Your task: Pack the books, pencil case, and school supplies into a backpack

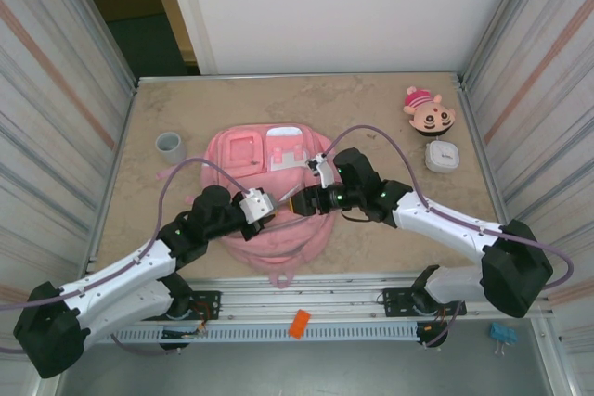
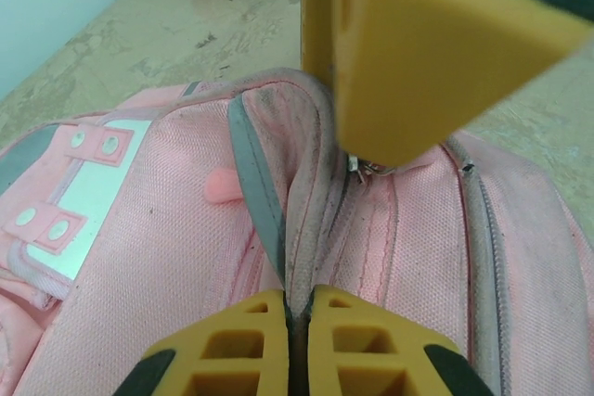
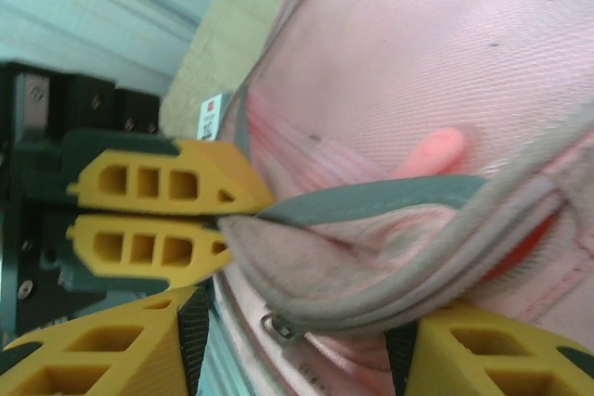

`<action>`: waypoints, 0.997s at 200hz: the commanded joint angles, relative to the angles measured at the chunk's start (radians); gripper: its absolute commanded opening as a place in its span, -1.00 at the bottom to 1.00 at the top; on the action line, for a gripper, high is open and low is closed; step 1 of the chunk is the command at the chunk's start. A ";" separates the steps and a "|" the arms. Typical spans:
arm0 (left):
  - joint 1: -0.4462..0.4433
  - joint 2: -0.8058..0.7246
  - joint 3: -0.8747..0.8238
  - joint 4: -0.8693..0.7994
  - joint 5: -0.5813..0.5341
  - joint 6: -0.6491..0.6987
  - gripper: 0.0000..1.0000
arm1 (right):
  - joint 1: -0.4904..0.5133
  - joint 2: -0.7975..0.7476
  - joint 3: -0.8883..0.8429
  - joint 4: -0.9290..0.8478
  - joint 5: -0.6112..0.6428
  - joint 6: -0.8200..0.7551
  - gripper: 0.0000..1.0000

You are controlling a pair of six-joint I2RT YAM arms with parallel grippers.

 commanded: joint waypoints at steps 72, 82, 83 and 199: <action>-0.019 -0.032 0.061 0.069 0.102 -0.007 -0.90 | -0.077 0.060 0.013 0.131 0.080 0.355 -0.82; -0.022 -0.030 0.078 0.041 0.063 -0.055 -0.76 | -0.071 0.062 0.011 0.142 0.079 0.367 -0.93; -0.023 -0.030 0.080 0.036 0.057 -0.062 -0.74 | -0.070 0.060 0.011 0.144 0.079 0.367 -0.94; -0.411 -0.086 0.221 -0.455 -0.563 -1.206 -0.04 | 0.030 0.005 0.032 0.141 0.249 0.399 -1.00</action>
